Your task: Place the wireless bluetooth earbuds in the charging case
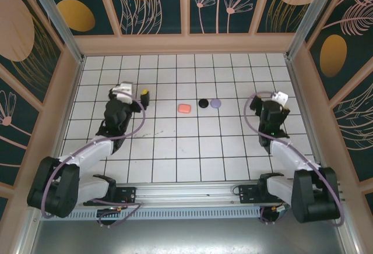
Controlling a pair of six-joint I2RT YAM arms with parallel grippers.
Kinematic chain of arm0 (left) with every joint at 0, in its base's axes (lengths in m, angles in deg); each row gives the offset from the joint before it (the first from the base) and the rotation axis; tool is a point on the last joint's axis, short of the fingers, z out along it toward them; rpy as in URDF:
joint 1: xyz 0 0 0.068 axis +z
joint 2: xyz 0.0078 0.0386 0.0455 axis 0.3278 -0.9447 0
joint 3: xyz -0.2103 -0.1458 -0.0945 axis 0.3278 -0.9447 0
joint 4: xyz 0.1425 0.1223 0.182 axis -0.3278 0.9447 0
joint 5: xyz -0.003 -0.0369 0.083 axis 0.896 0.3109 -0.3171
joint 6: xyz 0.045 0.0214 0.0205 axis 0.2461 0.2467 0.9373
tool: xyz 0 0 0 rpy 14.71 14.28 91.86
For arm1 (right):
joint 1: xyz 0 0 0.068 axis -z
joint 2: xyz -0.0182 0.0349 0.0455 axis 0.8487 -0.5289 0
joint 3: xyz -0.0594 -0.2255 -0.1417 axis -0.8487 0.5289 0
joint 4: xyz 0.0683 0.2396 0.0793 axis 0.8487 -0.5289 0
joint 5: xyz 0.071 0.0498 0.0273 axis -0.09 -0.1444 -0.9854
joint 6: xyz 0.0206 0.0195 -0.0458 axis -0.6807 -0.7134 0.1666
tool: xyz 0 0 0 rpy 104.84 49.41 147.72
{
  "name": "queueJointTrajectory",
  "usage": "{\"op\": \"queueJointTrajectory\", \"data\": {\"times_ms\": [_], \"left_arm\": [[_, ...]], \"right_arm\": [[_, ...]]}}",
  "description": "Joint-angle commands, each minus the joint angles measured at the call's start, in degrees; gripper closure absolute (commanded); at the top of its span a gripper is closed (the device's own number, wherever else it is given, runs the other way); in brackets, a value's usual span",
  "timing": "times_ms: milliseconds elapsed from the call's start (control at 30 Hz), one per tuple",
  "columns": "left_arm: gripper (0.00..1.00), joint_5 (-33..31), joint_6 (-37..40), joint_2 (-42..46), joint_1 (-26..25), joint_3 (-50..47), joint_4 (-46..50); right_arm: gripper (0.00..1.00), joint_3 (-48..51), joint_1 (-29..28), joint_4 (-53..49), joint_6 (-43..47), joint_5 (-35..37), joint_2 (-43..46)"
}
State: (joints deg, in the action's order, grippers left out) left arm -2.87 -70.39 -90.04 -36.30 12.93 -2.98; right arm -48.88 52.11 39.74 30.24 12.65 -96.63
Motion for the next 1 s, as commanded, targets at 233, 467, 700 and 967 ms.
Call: {"op": "queueJointTrajectory", "data": {"times_ms": [233,467,700,967], "left_arm": [[0.01,-4.86,4.71,-5.11,7.41,-13.92,-26.94],[0.01,6.68,0.4,-19.03,14.28,-16.12,-42.63],[0.01,12.7,-2.1,-18.05,17.96,-11.63,-32.42],[0.01,10.15,-3.04,-18.22,17.96,-10.9,-31.3]], "right_arm": [[0.01,7.34,2.3,37.89,11.56,-11.98,-15.07],[0.03,7.27,8.12,45.89,10.36,-25.93,-24.18],[0.01,7.5,7.58,45.93,10.81,-24.74,-24.0],[0.01,6.93,8.33,44.94,10.49,-26.54,-24.19]]}}
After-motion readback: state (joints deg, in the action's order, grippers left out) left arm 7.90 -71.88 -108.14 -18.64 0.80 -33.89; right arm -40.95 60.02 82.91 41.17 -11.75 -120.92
